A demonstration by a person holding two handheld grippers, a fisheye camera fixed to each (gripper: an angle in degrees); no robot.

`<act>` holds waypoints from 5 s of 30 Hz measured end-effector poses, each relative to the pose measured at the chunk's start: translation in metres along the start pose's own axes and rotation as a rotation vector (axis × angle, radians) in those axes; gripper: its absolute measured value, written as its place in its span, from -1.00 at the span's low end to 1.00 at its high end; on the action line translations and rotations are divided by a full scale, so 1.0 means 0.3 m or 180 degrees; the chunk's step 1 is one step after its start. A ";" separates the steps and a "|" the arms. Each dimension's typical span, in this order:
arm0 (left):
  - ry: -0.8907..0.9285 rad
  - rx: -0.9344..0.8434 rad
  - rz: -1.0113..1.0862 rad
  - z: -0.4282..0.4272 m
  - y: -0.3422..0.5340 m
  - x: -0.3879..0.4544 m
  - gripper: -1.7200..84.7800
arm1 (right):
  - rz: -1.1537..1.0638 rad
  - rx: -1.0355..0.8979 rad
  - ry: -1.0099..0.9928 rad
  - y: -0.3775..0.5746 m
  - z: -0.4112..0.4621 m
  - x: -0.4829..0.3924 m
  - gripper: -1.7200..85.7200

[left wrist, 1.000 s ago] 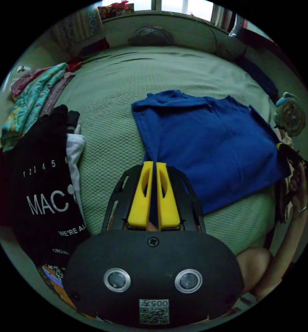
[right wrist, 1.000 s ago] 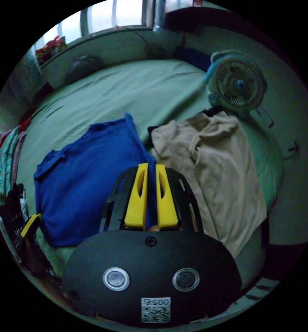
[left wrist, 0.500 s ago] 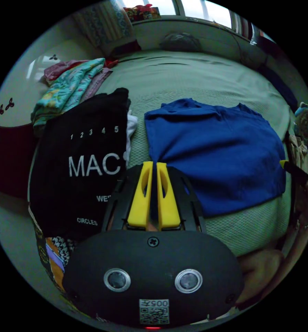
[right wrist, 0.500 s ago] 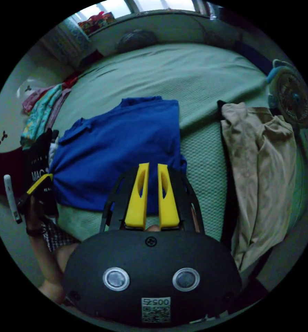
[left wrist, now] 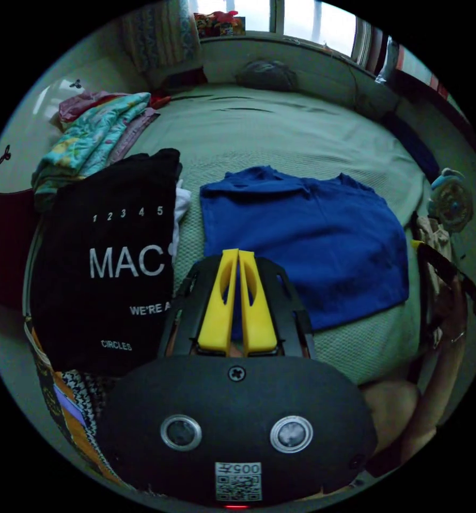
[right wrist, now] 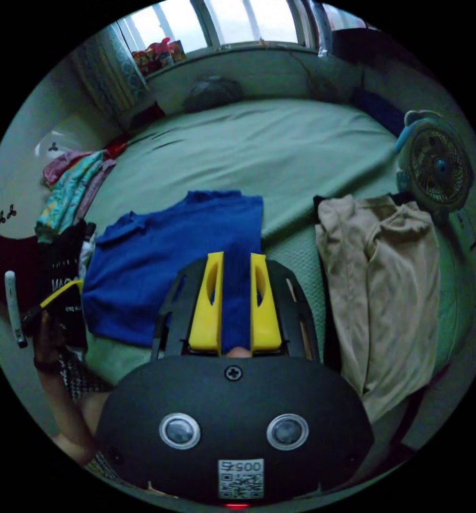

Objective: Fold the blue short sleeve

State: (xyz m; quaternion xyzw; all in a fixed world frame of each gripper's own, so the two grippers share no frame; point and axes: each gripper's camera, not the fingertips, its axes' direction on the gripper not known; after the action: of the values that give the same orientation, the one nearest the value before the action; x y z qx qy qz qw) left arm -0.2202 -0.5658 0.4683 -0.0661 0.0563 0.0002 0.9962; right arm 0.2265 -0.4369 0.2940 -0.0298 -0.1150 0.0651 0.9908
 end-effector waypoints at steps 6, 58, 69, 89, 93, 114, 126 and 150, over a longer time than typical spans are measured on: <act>0.0065 0.0038 -0.0042 -0.048 0.000 -0.051 -0.97 | 0.0123 -0.0377 0.0152 -0.177 0.173 -0.007 -0.75; -0.0121 -0.0204 0.0684 -0.214 0.151 0.131 -0.70 | -0.0798 -0.0935 0.0593 1.013 -0.254 -0.038 -0.98; 0.0153 0.0060 0.0695 -0.424 0.371 -0.012 -0.86 | -0.0660 -0.0947 0.0373 1.046 -0.296 0.018 -0.98; 0.0804 -0.0346 0.0178 -0.761 1.240 -0.477 -0.87 | -0.0535 -0.0625 0.0045 1.410 -0.729 0.117 -0.98; 0.0516 -0.0800 0.0073 -0.665 1.297 -0.506 -0.83 | -0.0498 -0.1022 0.0185 1.442 -0.642 0.128 -0.95; -0.0032 0.0129 0.1152 -0.410 0.699 -0.189 -0.78 | -0.1528 -0.0103 0.0460 0.618 -0.200 -0.315 -0.71; 0.0104 -0.0035 0.1086 -0.323 0.690 -0.255 -0.91 | -0.1042 -0.0278 -0.0076 0.487 -0.097 -0.187 -0.98; -0.0021 -0.0138 0.0278 -0.571 1.125 -0.261 -0.98 | -0.0478 -0.0486 0.0213 0.776 -0.356 -0.124 -0.98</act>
State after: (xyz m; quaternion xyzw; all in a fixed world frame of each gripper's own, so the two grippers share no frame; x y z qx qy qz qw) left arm -0.3198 -0.2532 0.2639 -0.0852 0.0559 0.0451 0.9938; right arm 0.1870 -0.2161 0.1645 -0.0986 -0.0883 -0.0193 0.9910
